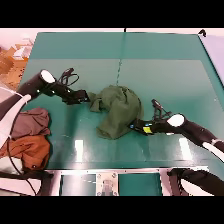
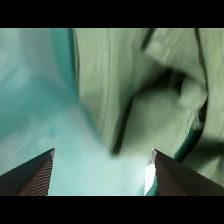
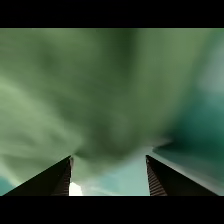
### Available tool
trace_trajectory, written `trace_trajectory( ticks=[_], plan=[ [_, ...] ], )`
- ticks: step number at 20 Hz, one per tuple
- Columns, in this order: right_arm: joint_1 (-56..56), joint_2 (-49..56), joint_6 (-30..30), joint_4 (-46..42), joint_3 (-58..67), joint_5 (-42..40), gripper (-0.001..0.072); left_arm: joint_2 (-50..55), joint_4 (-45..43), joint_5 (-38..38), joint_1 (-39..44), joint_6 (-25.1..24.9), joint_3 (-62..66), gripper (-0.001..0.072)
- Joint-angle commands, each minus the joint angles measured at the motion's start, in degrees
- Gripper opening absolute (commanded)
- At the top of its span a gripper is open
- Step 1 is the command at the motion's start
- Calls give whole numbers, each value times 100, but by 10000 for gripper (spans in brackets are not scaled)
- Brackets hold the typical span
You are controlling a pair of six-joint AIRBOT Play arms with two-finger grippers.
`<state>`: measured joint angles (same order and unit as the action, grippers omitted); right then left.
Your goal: Fold the shirts.
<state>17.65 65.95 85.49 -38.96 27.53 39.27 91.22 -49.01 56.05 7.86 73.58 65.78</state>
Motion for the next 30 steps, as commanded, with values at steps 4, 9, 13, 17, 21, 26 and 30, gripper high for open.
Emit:
trace_trajectory(
  ticks=[4,9,13,17,21,26,30],
  plan=[
    [367,1016,-857,761,586,-166,197,728,2245,-706,374,-1412,-470,612],
    [-861,586,-1095,-157,599,986,13,691,1611,-125,-221,-1250,111,27],
    [-3150,-13,-1158,-664,1027,1534,13,317,302,367,-1145,-452,765,27],
    [-3733,-28,-1679,7,2345,2461,13,-350,955,494,-1270,-664,1521,27],
    [-3738,-214,-1670,105,4793,3412,14,-1318,1333,732,-1244,-863,3154,27],
    [-3823,-922,-1545,83,7381,3797,14,-2876,1325,778,-1244,-1169,5088,28],
    [-3821,-1764,-1545,-2,7665,3866,14,-4024,741,337,-1244,-1303,5283,28]
  ],
)
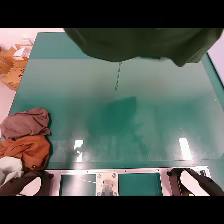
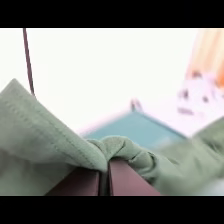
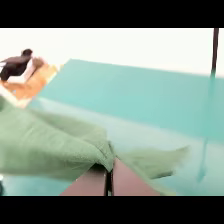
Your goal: Fold the shirts.
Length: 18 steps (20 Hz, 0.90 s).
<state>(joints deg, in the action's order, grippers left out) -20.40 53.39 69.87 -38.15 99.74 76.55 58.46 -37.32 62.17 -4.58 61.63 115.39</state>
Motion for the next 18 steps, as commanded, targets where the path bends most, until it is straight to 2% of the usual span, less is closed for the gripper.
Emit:
trace_trajectory(
  ticks=[1,5,8,10,13,15,17,18],
  plan=[
    [-15,-684,26,-157,382,199,14,-855,-686,-302,0,-39,321,28],
    [-13,-1182,321,-339,-739,518,14,-758,-1296,-256,0,448,-42,28],
    [7,-1473,341,-212,-2656,507,15,-195,-1220,-267,0,382,-835,28],
    [181,-1484,337,-109,-4203,225,15,466,-822,-271,2,44,-1322,28],
    [839,-1215,337,-28,-6481,-1342,15,1860,376,-413,280,-798,-1867,29],
    [1314,-675,334,332,-7477,-2544,16,2955,417,-708,876,-1198,-1915,29],
    [1593,63,297,518,-7799,-3460,15,4000,420,-1373,1495,-1375,-1915,29],
    [1587,431,260,520,-7735,-3652,15,4406,422,-1762,1738,-1377,-1912,29]
  ],
)
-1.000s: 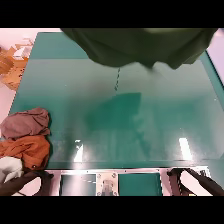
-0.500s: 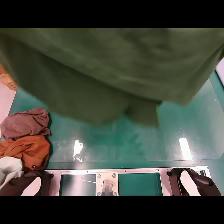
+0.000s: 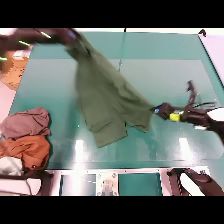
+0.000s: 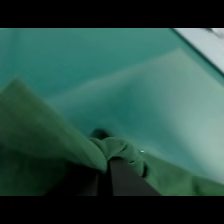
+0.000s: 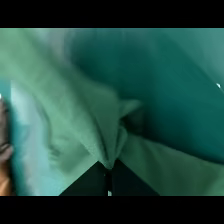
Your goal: Fold the shirts.
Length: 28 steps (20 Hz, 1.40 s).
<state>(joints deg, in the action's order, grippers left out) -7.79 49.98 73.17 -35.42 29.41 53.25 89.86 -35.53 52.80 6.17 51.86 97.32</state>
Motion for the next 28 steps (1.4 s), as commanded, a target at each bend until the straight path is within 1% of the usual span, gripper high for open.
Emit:
trace_trajectory(
  ticks=[1,2,3,4,5,6,7,8,10,11,12,13,14,15,17,19,21,24,27,28],
  plan=[
    [278,1121,-175,243,-553,-1427,15,1591,245,-1189,852,-391,-101,29],
    [212,1397,-269,238,-356,-1425,15,1786,280,-1473,944,-374,-101,29],
    [136,1631,-396,238,-105,-1410,16,1836,293,-1602,966,-284,-101,31],
    [33,1755,-516,210,149,-1344,30,1805,260,-1528,903,-212,-61,155],
    [-131,1786,-575,59,466,-1147,170,1740,254,-1088,743,-138,79,565],
    [-354,1784,-575,-181,813,-815,318,1624,205,-352,481,203,302,706],
    [-660,1781,-575,-503,1209,-317,378,1532,66,420,199,581,555,706],
    [-990,1777,-573,-828,1556,212,378,1427,-142,1246,-129,1091,848,706],
    [-1517,1759,-570,-1193,1891,994,372,1202,-627,2479,-769,1969,1128,706],
    [-1742,1700,-570,-1255,1843,1318,368,1084,-828,2894,-1034,2225,1104,706],
    [-1880,1598,-529,-1307,1676,1497,349,1043,-1023,3329,-1268,2485,1025,706],
    [-1932,1453,-413,-1353,1449,1497,349,1038,-1121,3759,-1434,2662,907,706],
    [-1958,1285,-295,-1458,1187,1495,350,1014,-1182,4135,-1539,2785,632,705],
    [-1958,1130,-162,-1563,883,1495,352,944,-1217,4262,-1558,2787,212,693],
    [-1932,916,-138,-1547,256,1471,353,647,-1241,4015,-1499,2656,-994,688],
    [-1773,896,-162,-1408,-308,1346,353,350,-1211,3438,-1360,2365,-2271,689],
    [-1362,973,-184,-1360,-636,997,353,251,-1117,2868,-1204,2107,-3178,689],
    [-680,1270,-160,-1248,-693,544,352,254,-914,2138,-831,1812,-3985,689],
    [-251,1687,-188,-804,-627,24,345,264,-916,1427,-400,1810,-4334,689],
    [-129,1827,-186,-800,-595,-59,253,264,-914,1211,-267,1810,-4402,689]
  ],
)
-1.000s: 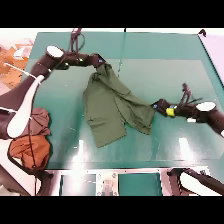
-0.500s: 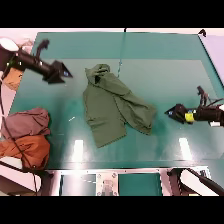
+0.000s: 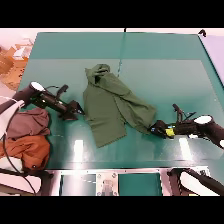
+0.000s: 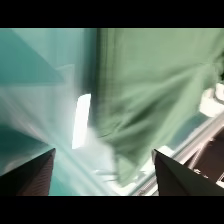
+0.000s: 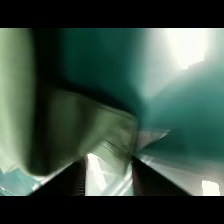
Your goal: Fold the shirts.
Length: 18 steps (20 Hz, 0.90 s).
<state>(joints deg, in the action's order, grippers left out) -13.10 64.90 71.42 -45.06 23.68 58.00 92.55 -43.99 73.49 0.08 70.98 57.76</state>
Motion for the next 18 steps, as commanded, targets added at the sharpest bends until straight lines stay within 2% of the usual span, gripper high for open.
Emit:
trace_trajectory(
  ticks=[1,2,3,4,5,6,8,12,16,18],
  plan=[
    [492,448,-11,162,17,-570,214,0,-61,-1034,450,-101,-481,689],
    [562,516,-11,162,72,-568,150,2,-31,-1198,538,-98,-503,688],
    [634,525,-11,162,122,-564,48,2,-4,-1314,592,-101,-503,687],
    [699,514,-11,162,203,-520,15,2,81,-1349,608,-109,-503,628],
    [728,487,-9,162,310,-402,15,2,166,-1342,605,-234,-503,352],
    [737,433,-9,181,452,-190,15,2,269,-1266,605,-420,-503,32],
    [723,210,-2,275,855,330,15,-7,251,-988,605,-557,-396,28],
    [452,-568,15,938,2319,1266,14,-538,-109,-365,356,-389,678,27],
    [-640,-1152,229,1980,4253,1248,15,-1709,-107,245,-192,-39,2909,27],
    [-1303,-1281,426,2367,5106,1093,15,-2221,-111,260,-387,-9,4358,27]
  ],
)
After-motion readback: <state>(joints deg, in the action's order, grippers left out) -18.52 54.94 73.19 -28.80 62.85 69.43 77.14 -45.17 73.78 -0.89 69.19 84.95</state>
